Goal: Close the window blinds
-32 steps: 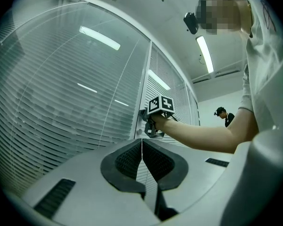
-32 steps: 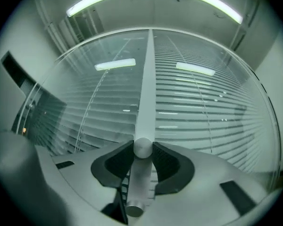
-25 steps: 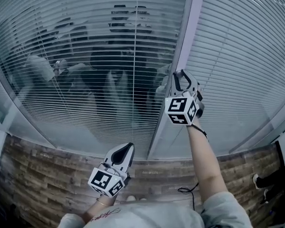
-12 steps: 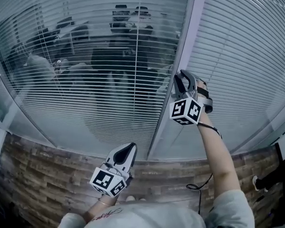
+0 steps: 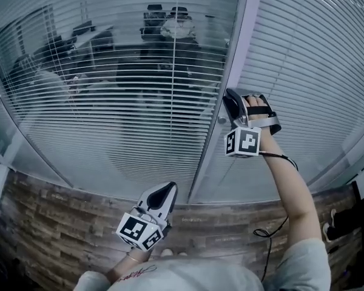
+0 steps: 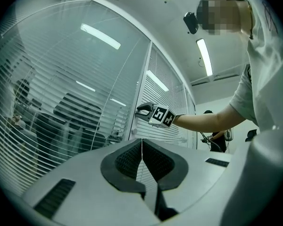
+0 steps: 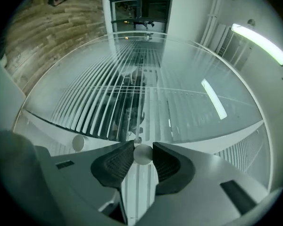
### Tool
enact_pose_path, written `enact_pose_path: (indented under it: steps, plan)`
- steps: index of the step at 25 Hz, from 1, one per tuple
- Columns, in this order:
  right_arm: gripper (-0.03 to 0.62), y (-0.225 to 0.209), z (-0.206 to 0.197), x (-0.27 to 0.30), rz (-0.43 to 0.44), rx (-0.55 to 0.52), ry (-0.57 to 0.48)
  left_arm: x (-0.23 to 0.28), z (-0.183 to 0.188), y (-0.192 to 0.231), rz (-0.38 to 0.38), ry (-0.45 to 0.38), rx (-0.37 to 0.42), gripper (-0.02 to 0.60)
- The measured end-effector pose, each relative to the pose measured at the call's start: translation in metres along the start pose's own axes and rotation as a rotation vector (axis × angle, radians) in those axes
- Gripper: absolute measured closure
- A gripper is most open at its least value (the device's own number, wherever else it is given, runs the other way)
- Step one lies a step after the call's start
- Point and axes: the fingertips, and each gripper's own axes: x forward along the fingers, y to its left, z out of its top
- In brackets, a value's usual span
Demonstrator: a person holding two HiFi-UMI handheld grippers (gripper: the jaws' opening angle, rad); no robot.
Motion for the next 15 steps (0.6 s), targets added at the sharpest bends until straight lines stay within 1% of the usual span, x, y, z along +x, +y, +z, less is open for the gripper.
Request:
enact_pose_path:
  steps: [1,2,3,4,5,7,9,10,12,13,14,15]
  plan:
    - [0.462,0.000,0.000,0.000,-0.007,0.021,0.001,0.000,-0.001,0.000,-0.002,0.000,-0.002,0.563]
    - [0.462,-0.001,0.001,0.000,-0.023,0.073,0.002,0.001,-0.002,0.001,-0.004,-0.001,-0.004,0.563]
    - [0.461,-0.003,0.000,-0.002,-0.050,0.156,0.004,0.002,-0.002,0.000,-0.006,-0.001,-0.006,0.563]
    - [0.461,-0.006,-0.001,-0.006,-0.086,0.271,0.005,0.002,-0.002,0.000,-0.008,-0.001,-0.007,0.563]
    - [0.457,-0.009,-0.002,-0.011,-0.122,0.417,0.003,0.002,-0.001,-0.001,-0.008,0.000,-0.007,0.563]
    - [0.448,-0.011,-0.006,-0.019,-0.162,0.773,-0.014,0.002,-0.002,0.000,-0.007,0.003,-0.010,0.563]
    - [0.447,-0.006,-0.009,-0.019,-0.153,1.119,-0.033,0.002,-0.005,0.003,-0.003,0.005,-0.017,0.563]
    - [0.447,-0.005,-0.011,-0.016,-0.149,1.263,-0.037,0.002,-0.005,0.005,-0.001,0.006,-0.020,0.563]
    - [0.447,-0.008,-0.016,-0.009,-0.162,1.510,-0.040,0.003,-0.003,0.006,0.000,0.009,-0.027,0.563]
    - [0.446,-0.010,-0.018,-0.006,-0.176,1.616,-0.039,0.003,-0.002,0.006,-0.001,0.010,-0.030,0.563]
    - [0.447,-0.011,-0.021,-0.004,-0.192,1.700,-0.034,0.003,-0.001,0.006,-0.001,0.011,-0.031,0.563]
    - [0.447,-0.012,-0.023,-0.003,-0.209,1.757,-0.024,0.002,-0.001,0.006,-0.001,0.011,-0.031,0.563]
